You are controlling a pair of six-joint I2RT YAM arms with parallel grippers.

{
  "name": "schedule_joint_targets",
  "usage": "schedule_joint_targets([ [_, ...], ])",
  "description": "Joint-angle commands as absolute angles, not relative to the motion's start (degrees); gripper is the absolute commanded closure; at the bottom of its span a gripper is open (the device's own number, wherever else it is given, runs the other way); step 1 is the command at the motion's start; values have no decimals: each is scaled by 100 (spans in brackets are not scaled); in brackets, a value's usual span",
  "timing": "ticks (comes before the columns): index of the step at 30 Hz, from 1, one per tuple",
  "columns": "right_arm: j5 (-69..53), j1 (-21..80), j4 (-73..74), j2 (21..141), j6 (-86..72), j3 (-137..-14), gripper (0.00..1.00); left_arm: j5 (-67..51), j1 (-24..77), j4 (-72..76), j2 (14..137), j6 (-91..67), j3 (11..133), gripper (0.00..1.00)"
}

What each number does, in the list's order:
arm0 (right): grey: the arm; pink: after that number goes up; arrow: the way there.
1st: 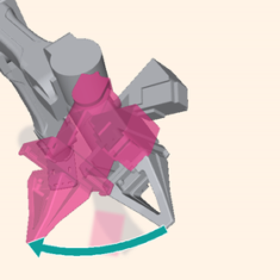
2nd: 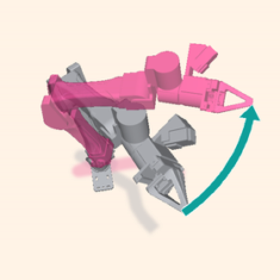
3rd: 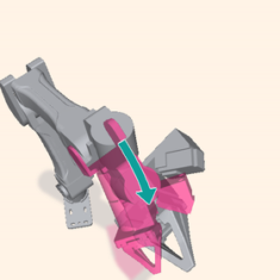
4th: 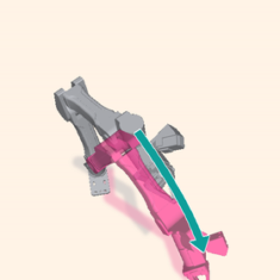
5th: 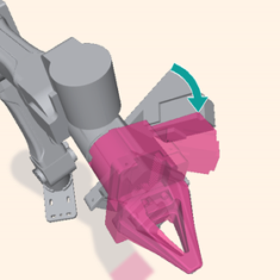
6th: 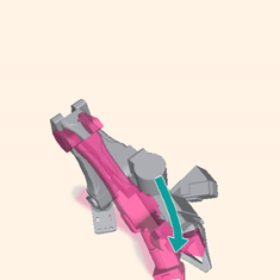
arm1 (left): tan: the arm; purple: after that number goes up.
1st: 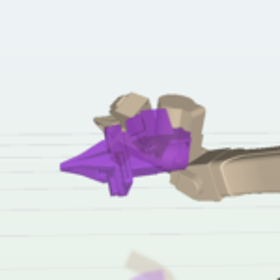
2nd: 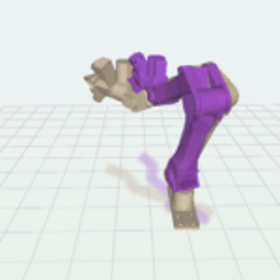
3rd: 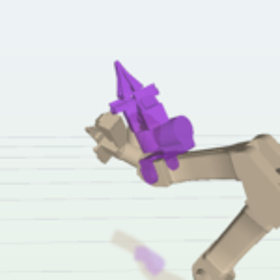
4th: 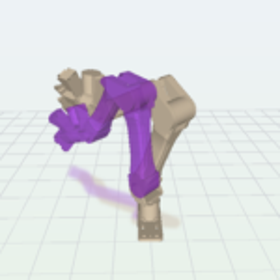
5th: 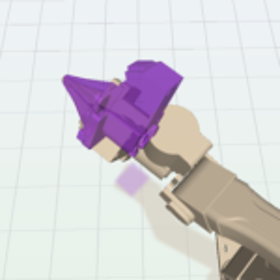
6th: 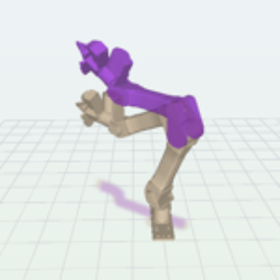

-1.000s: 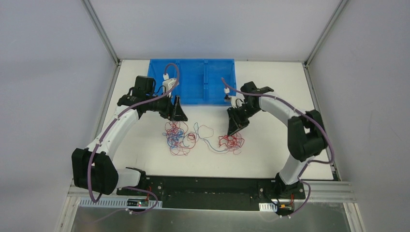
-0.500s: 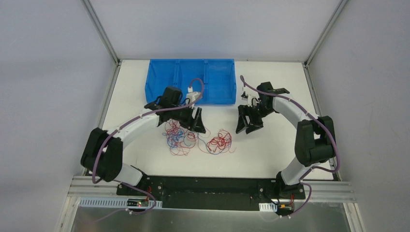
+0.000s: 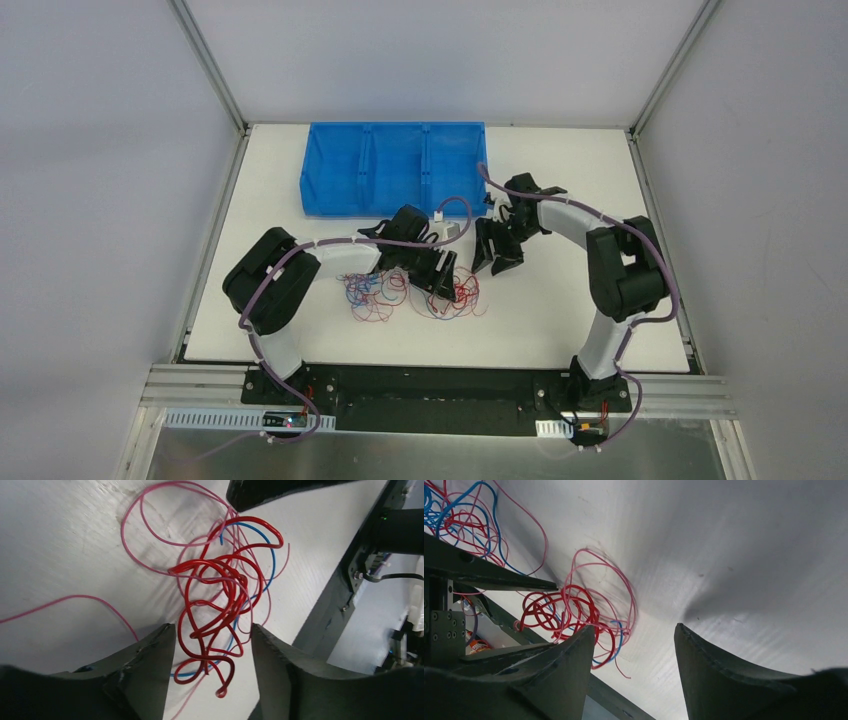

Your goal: Untangle the cables

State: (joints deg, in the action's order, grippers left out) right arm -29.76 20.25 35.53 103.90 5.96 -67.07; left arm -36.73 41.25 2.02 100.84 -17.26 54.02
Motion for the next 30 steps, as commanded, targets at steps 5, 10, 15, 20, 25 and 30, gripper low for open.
schedule_joint_targets([
  [5,-2854,2434,3197,10816,347,-7146,35,-3499,4122,807,10072,-1666,5221,56],
  [10,-2929,2581,3104,10960,243,-7132,30,-3484,4122,809,10146,-1609,5270,67],
  [15,-2475,2684,3095,11108,190,-7087,38,-3534,4117,817,10098,-1641,5232,80],
  [20,-2150,2630,3190,11089,225,-7066,74,-3491,4117,701,9782,-1616,5158,93],
  [25,-2296,2315,3416,10462,404,-6936,100,-3438,4117,175,9109,-1172,4987,100],
  [30,-2261,1610,3620,9113,876,-6702,100,-3117,3991,-1024,8148,-362,4758,100],
])
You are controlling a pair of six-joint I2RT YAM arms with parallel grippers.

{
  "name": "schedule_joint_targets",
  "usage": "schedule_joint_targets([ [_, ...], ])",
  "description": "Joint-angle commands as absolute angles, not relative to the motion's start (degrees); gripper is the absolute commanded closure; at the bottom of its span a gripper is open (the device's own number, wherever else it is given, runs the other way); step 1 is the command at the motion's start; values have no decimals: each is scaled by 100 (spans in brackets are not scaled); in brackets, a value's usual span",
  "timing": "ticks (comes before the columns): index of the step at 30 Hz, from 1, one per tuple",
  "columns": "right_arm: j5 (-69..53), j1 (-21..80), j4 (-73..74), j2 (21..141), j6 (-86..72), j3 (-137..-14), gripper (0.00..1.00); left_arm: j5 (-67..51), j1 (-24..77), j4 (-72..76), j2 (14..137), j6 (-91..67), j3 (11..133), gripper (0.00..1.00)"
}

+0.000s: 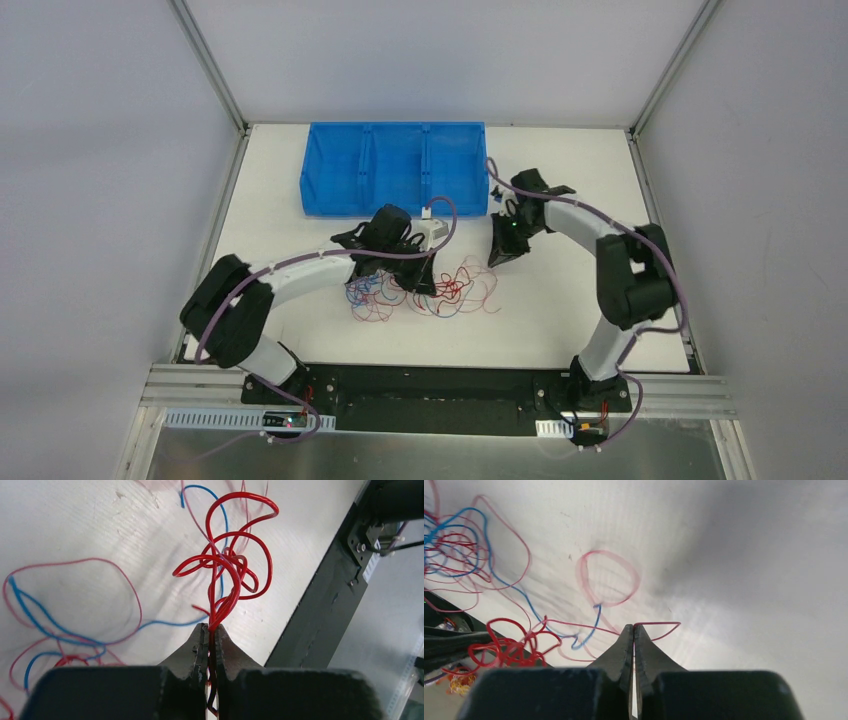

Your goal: Untangle the cables

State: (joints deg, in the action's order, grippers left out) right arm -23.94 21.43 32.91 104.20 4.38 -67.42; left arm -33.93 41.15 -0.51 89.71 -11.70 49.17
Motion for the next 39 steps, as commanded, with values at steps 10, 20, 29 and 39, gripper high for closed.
schedule_joint_targets([
  [10,-2830,-462,4512,8027,1541,-7525,100,-3064,1863,-3119,7398,822,5029,100],
  [20,-3323,-1629,5030,8106,1853,-9494,100,-2300,1055,-3909,7203,2284,4545,100],
  [29,-4765,-1350,4841,8534,901,-10865,100,-3167,985,-3911,7102,2105,4675,100],
  [39,-4367,554,3732,10302,-214,-12381,100,-3793,1016,-3902,6946,1651,4926,100],
])
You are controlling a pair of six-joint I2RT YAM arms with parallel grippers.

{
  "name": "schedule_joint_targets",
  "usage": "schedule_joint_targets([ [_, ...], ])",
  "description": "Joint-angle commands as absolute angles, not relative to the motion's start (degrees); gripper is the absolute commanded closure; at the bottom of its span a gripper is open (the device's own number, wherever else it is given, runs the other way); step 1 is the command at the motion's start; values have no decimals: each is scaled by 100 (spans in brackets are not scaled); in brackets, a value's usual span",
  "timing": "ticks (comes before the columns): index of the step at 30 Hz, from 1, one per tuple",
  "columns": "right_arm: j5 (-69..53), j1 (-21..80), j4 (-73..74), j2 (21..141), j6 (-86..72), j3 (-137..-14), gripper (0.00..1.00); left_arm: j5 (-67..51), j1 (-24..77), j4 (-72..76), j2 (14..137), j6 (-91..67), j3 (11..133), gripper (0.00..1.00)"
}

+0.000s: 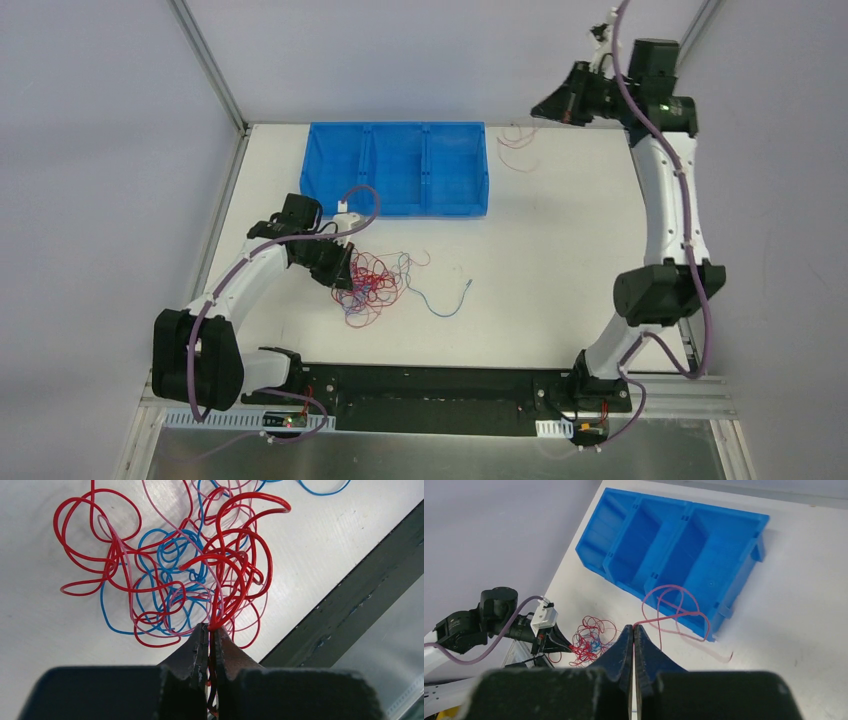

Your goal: Untangle the cables

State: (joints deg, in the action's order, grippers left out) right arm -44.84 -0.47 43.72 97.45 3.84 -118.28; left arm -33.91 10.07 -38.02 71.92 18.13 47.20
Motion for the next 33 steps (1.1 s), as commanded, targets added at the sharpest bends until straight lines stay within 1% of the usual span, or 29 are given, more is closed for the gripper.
schedule_joint_targets([
  [1,-4176,761,3674,10494,-182,-12508,100,-3792,1022,-3905,6937,1631,4937,100],
  [4,-3668,1299,3634,11129,-46,-12989,100,-3763,1014,-3902,6931,1590,4946,100],
  [8,-2756,1642,3534,11986,390,-13557,100,-3804,1020,-3903,7005,1524,5007,100],
  [9,-2620,1705,3533,12154,543,-13621,94,-3821,1024,-3902,7024,1513,5027,100],
  [11,-2465,1811,3607,12376,778,-13661,57,-3901,1064,-3902,7071,1512,5080,100],
  [12,-2475,1826,3690,12431,798,-13636,44,-3930,1121,-3902,7089,1512,5118,100],
  [13,-2543,1831,3766,12429,794,-13566,37,-3951,1198,-3902,7094,1514,5158,100],
  [15,-2715,1828,3830,12150,805,-13117,28,-3991,1394,-3873,7089,1506,5243,100],
  [18,-3326,1830,3761,11455,937,-12004,16,-4068,1668,-3745,7041,1413,5418,100],
  [22,-4900,1900,3742,10537,868,-10587,12,-4393,1771,-3502,6926,999,5685,100],
  [25,-5484,2213,3636,10134,541,-9718,12,-4463,1884,-3377,6882,765,5892,100],
  [29,-5768,2798,2982,9785,38,-8933,11,-4499,2126,-3232,6892,570,6112,100],
  [33,-5545,3332,2775,9733,-91,-8729,7,-4632,2188,-3002,6959,199,6295,100],
])
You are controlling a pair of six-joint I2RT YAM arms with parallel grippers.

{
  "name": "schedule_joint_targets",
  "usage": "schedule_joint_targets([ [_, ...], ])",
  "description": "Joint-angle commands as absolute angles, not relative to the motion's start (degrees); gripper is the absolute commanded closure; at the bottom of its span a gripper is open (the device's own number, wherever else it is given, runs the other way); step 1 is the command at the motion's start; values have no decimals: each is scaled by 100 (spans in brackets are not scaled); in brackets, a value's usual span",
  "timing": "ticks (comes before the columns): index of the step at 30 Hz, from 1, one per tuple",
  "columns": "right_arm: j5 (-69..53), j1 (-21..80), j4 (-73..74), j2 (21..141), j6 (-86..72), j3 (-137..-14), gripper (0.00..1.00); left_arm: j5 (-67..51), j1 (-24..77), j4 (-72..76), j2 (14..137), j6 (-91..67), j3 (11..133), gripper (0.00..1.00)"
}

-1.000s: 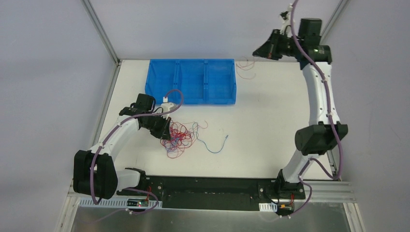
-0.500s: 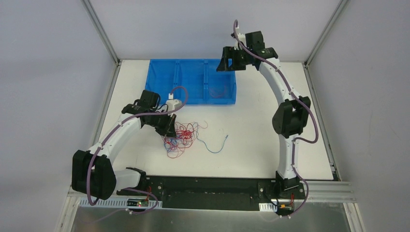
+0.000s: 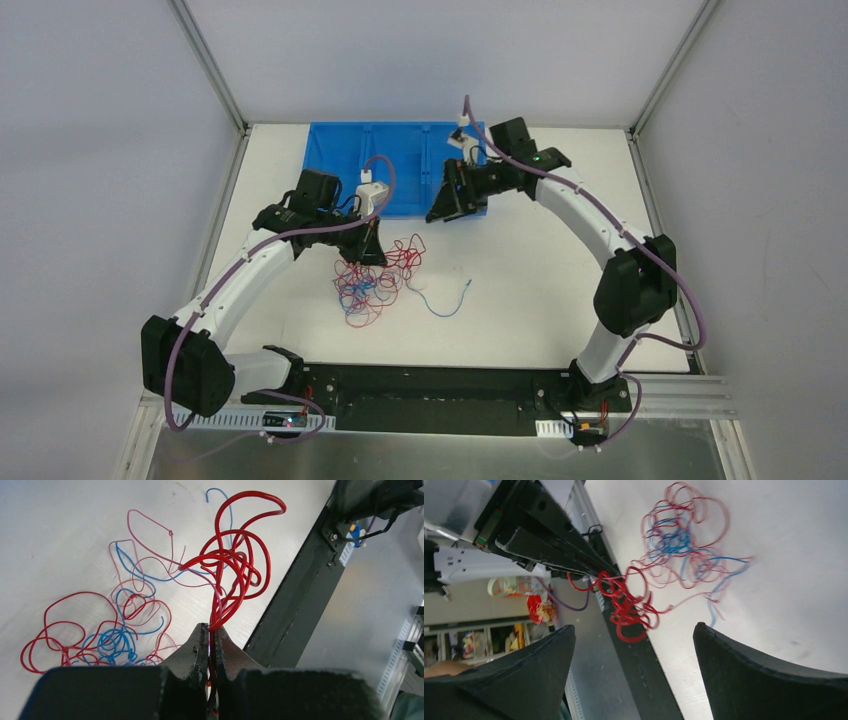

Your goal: Untangle the cables

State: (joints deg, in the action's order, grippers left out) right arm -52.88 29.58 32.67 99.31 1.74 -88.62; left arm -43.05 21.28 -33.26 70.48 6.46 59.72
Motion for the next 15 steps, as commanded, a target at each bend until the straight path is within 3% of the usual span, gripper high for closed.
schedule_joint_targets([
  [1,-5451,3420,2795,9780,-46,-8708,6,-4666,2188,-2971,6973,149,6337,100],
  [3,-5343,3586,2823,9889,-43,-8666,4,-4715,2188,-2924,7008,117,6407,100],
  [4,-5378,3630,2823,9942,-44,-8634,12,-4726,2190,-2917,7026,106,6436,100],
  [6,-5542,3664,2919,9995,104,-8618,43,-4693,2189,-2917,7060,100,6441,100],
  [9,-5455,3595,3059,9722,344,-8487,99,-4435,2142,-3017,6990,148,6332,100],
  [15,-5387,2705,3648,9059,699,-8427,100,-4027,1372,-3748,6679,1189,5594,100],
])
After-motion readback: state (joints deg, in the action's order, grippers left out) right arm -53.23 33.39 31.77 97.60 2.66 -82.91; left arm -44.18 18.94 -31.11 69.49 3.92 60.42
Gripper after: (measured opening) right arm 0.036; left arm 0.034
